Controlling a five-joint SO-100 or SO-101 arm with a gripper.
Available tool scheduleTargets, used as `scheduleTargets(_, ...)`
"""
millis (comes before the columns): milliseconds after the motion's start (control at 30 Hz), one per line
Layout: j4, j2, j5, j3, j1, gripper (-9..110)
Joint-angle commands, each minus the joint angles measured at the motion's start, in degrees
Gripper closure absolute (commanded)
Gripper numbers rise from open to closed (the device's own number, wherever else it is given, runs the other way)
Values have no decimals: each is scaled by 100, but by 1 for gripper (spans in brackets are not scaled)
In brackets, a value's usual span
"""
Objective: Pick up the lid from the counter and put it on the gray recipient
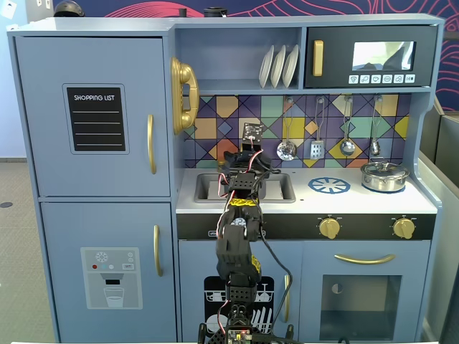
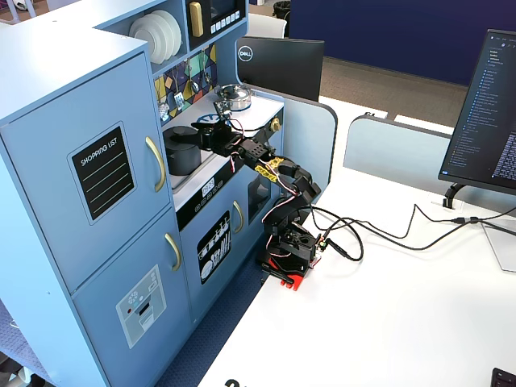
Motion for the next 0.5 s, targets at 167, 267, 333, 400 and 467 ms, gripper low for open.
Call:
scheduleTargets(167, 3814, 2874, 79, -62, -712, 84)
scheduleTargets(267, 4904, 3533, -255, 281, -677, 97)
scheduleTargets(333, 5396, 3841, -404, 589, -615, 101)
scheduleTargets(400, 5555, 4104, -439, 1055, -606, 101)
scheduleTargets(467, 5493, 4430, -606, 1679, -571, 101)
